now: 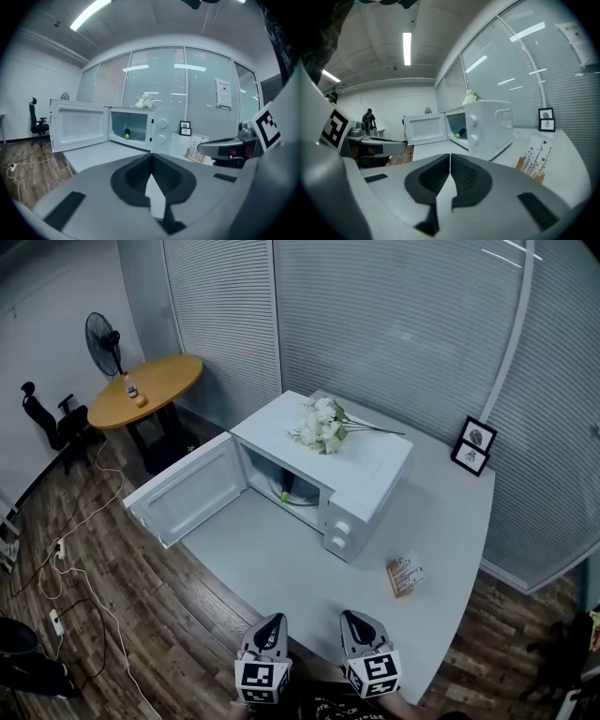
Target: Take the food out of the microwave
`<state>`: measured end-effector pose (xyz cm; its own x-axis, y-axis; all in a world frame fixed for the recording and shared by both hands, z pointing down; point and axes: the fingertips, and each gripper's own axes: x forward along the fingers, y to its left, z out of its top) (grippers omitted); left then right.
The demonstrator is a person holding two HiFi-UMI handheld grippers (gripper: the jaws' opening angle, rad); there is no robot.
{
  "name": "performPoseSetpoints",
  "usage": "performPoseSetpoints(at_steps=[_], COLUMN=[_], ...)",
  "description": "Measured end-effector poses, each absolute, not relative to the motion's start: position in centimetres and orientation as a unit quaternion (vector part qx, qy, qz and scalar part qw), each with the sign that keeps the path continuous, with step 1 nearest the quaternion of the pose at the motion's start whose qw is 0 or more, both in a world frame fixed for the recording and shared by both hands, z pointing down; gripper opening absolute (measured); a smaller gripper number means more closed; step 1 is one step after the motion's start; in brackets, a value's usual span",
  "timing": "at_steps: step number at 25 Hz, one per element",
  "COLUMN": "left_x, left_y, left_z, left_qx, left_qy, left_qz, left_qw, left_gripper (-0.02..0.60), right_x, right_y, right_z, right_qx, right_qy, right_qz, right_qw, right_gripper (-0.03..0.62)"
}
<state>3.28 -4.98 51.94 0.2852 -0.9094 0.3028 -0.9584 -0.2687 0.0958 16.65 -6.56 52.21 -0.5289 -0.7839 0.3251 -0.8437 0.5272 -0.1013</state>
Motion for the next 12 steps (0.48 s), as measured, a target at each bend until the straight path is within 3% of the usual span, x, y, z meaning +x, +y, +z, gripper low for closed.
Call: performPoseSetpoints(at_steps=[12], left_x=[-3.5], left_y=[-12.3], left_z=[52.3], left_qx=[0.804], left_qy=[-0.571], left_qz=[0.099], left_qw=[0.134], left_gripper=[0.008], right_x=[11.0], right_y=[-13.1], right_z=[52.8], right_qx=[0.500], right_qy=[-0.844], right_qz=[0.151], right_qw=[0.124], right_gripper=[0.005])
